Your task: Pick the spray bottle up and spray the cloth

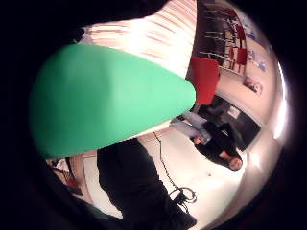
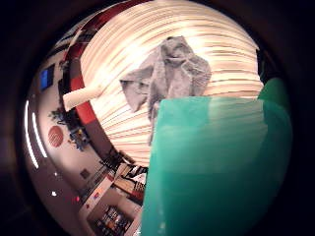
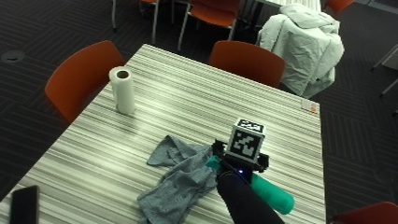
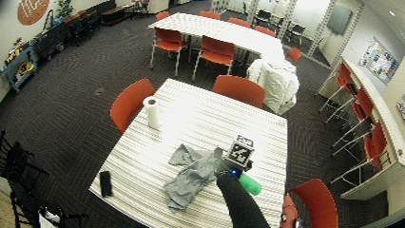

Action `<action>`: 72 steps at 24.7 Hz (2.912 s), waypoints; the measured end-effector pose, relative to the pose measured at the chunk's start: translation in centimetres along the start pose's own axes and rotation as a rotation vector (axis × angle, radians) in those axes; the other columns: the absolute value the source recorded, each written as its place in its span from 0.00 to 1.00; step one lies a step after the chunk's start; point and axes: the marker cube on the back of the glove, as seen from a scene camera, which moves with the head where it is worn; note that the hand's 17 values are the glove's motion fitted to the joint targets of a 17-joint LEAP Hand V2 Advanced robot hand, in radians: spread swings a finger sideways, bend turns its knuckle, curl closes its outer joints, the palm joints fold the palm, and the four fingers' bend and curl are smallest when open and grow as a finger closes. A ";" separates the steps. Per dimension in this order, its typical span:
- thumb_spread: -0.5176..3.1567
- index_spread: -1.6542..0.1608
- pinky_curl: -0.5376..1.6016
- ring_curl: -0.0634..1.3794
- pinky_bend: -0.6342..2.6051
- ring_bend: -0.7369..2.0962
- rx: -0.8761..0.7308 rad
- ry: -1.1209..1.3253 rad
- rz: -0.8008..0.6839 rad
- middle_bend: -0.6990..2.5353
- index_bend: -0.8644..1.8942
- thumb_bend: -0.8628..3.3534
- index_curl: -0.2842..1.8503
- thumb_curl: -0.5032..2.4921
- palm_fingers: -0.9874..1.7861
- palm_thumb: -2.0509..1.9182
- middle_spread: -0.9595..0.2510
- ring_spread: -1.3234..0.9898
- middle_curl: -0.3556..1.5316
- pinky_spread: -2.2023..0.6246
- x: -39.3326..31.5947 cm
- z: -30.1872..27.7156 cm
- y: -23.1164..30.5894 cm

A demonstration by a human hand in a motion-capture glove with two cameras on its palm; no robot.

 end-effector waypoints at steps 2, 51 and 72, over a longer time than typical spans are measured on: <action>0.29 0.82 0.35 0.34 0.24 0.42 0.004 0.048 0.020 0.33 0.39 0.20 0.39 0.42 0.60 0.82 0.80 0.55 0.46 0.83 0.1 0.3 -0.1; 0.29 0.81 0.36 0.36 0.24 0.41 0.114 -1.241 -0.375 0.32 0.38 0.20 0.41 0.42 0.59 0.83 0.78 0.54 0.48 0.82 -0.1 -1.5 4.7; 0.30 0.80 0.36 0.36 0.24 0.41 0.085 -1.243 -0.539 0.32 0.38 0.20 0.41 0.42 0.58 0.83 0.77 0.54 0.48 0.82 -6.9 1.3 5.6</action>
